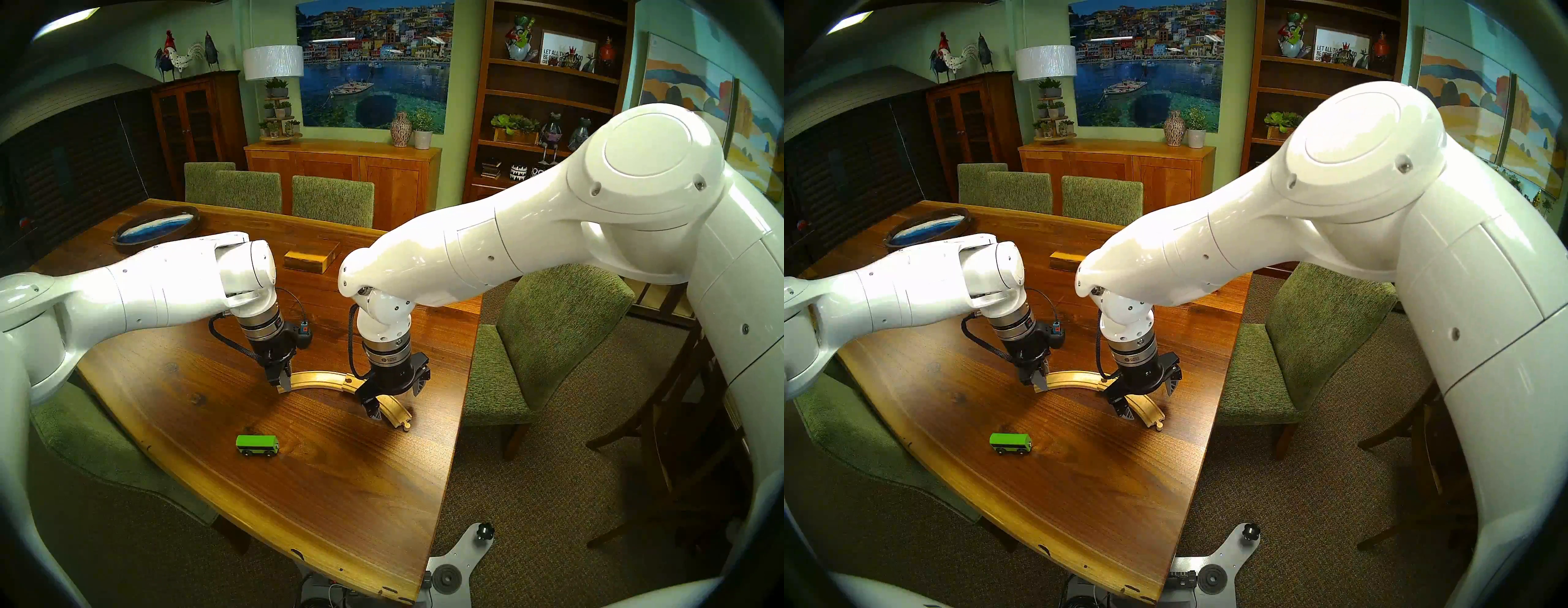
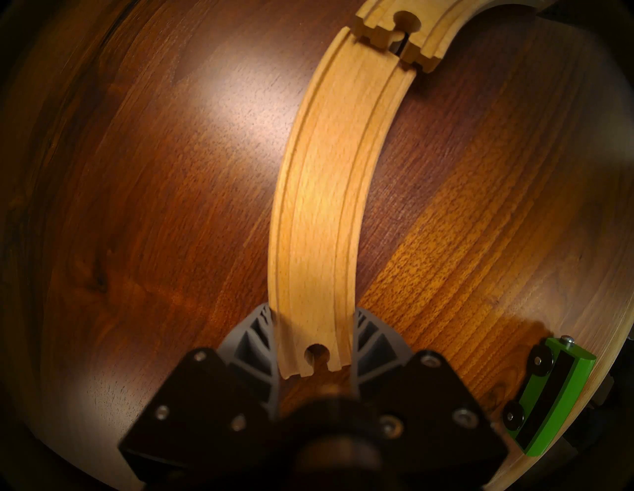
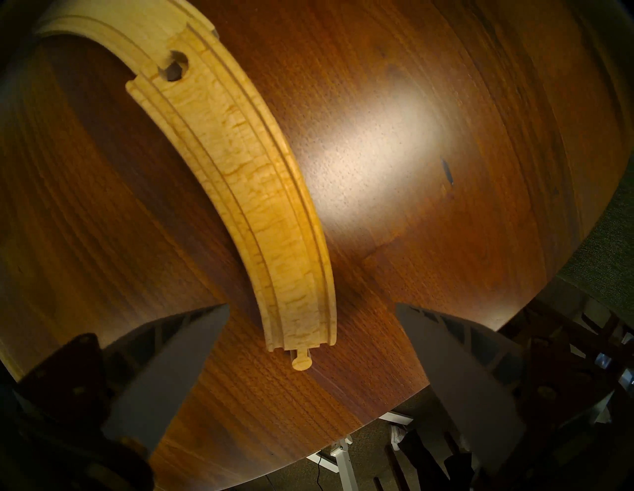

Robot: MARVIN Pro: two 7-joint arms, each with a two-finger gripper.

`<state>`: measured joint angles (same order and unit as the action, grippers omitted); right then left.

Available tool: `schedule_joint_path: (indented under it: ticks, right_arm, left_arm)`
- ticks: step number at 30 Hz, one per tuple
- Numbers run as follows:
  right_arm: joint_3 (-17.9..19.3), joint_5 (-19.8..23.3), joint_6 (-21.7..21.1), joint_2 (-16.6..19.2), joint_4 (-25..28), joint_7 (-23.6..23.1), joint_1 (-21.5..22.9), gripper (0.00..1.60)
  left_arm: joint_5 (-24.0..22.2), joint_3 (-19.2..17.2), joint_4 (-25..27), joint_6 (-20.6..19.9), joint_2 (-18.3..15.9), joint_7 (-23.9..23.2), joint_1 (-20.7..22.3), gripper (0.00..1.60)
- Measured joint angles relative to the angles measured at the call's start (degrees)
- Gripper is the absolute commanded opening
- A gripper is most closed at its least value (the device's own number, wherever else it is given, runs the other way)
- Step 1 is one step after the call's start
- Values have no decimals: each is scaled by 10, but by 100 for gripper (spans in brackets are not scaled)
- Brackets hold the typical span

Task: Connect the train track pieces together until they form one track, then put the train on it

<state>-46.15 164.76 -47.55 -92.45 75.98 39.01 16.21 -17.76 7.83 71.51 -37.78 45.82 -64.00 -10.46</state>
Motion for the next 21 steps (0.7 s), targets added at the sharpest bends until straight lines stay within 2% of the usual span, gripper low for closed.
schedule_joint_path:
  ticks: [7, 21]
  right_arm:
    - [19, -39, -14, 7, 18, -21, 15, 160]
    - [58, -259, -58, 45, 46, -158, 19, 160]
  left_arm:
    - [0, 0, 0, 0, 0, 0, 0, 0]
    - [1, -1, 0, 0, 0, 0, -1, 0]
